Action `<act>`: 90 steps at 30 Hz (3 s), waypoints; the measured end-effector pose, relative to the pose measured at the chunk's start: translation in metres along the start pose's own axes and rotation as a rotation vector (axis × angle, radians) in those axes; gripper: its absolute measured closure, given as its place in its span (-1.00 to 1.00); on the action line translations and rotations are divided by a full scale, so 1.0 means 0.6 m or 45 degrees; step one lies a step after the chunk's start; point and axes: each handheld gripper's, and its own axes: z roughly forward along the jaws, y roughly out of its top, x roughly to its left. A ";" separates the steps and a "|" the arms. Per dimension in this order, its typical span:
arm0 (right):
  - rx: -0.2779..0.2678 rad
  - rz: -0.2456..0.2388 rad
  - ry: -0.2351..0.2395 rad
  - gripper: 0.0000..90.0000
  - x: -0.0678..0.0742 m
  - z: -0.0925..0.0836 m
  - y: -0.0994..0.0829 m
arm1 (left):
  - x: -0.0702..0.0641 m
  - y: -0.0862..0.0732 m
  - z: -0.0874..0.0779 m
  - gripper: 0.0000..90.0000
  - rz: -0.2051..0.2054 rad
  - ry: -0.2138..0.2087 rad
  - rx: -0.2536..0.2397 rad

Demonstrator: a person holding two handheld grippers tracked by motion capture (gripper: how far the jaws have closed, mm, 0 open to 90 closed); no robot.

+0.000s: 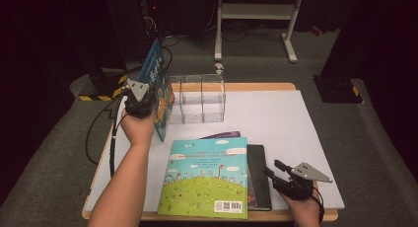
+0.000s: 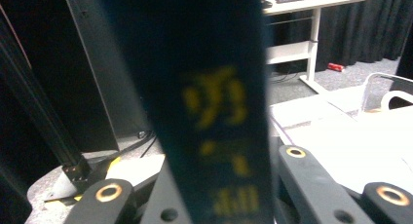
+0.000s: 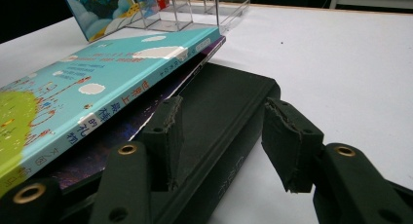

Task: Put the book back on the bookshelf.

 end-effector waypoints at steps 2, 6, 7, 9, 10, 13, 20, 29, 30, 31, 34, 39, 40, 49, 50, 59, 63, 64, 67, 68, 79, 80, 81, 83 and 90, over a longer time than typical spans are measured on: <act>-0.001 0.000 -0.001 0.10 -0.001 0.000 0.000 | -0.002 0.000 0.000 0.74 -0.009 0.006 0.001; 0.000 0.004 -0.001 0.11 -0.002 0.001 0.000 | -0.013 0.002 -0.003 0.74 -0.006 0.019 0.005; -0.001 0.003 0.000 0.11 -0.002 0.001 0.000 | -0.013 0.002 -0.003 0.74 -0.013 0.023 0.006; 0.000 0.001 0.003 0.11 -0.001 0.001 0.000 | -0.011 0.002 -0.002 0.73 -0.027 0.036 0.011; 0.001 0.000 0.004 0.11 0.000 0.001 0.000 | -0.009 0.002 -0.001 0.73 -0.037 0.045 0.014; 0.000 -0.002 0.004 0.10 0.001 0.001 0.000 | -0.003 0.001 0.001 0.71 -0.026 0.052 0.010; 0.008 0.000 0.008 0.10 0.001 0.003 -0.001 | 0.005 -0.006 -0.002 0.34 -0.087 -0.003 -0.016; 0.007 0.003 0.025 0.02 0.002 0.006 -0.001 | 0.018 -0.034 -0.041 -0.02 -0.171 -0.120 -0.034; 0.009 0.002 0.025 0.00 0.003 0.007 -0.001 | 0.020 -0.039 -0.045 -0.06 -0.183 -0.137 -0.024; 0.013 0.002 0.029 -0.03 0.005 0.008 -0.001 | 0.024 -0.052 -0.055 -0.09 -0.204 -0.189 0.010; 0.020 0.005 0.036 -0.06 0.006 0.011 -0.002 | 0.028 -0.076 -0.072 -0.16 -0.233 -0.255 0.039; 0.021 0.007 0.042 -0.10 0.009 0.013 -0.001 | 0.026 -0.126 -0.099 -0.23 -0.262 -0.396 0.115; 0.023 0.006 0.044 -0.12 0.010 0.013 0.000 | 0.021 -0.143 -0.107 -0.24 -0.269 -0.440 0.152; 0.056 0.011 0.093 -0.29 0.034 0.020 0.006 | -0.029 -0.261 -0.167 -0.30 -0.260 -0.650 0.433; 0.056 0.011 0.093 -0.29 0.034 0.020 0.006 | -0.036 -0.271 -0.175 -0.30 -0.243 -0.661 0.466; 0.080 0.036 0.160 -0.38 0.066 0.032 0.013 | -0.060 -0.298 -0.187 -0.47 -0.296 -0.735 0.603; 0.098 0.008 0.169 -0.45 0.082 0.036 0.015 | -0.063 -0.300 -0.189 -0.43 -0.300 -0.773 0.591; 0.098 0.008 0.169 -0.45 0.082 0.036 0.015 | -0.064 -0.300 -0.190 -0.43 -0.303 -0.766 0.591; 0.120 0.011 0.175 -0.46 0.086 0.041 0.015 | -0.064 -0.300 -0.192 -0.41 -0.297 -0.760 0.593; 0.122 0.017 0.179 -0.46 0.085 0.042 0.014 | -0.066 -0.298 -0.193 -0.41 -0.292 -0.754 0.593; 0.101 0.078 0.153 -0.43 0.053 0.031 0.021 | -0.101 -0.292 -0.196 -0.39 -0.289 -0.807 0.602; 0.101 0.078 0.153 -0.43 0.053 0.031 0.021 | -0.101 -0.292 -0.196 -0.39 -0.289 -0.807 0.602; 0.087 0.091 0.144 -0.43 0.045 0.025 0.023 | -0.111 -0.290 -0.195 -0.38 -0.287 -0.823 0.599; 0.076 0.101 0.134 -0.42 0.038 0.019 0.026 | -0.127 -0.285 -0.193 -0.39 -0.269 -0.854 0.591; 0.103 0.090 0.096 -0.39 0.030 0.013 0.023 | -0.129 -0.277 -0.196 -0.31 -0.255 -0.897 0.472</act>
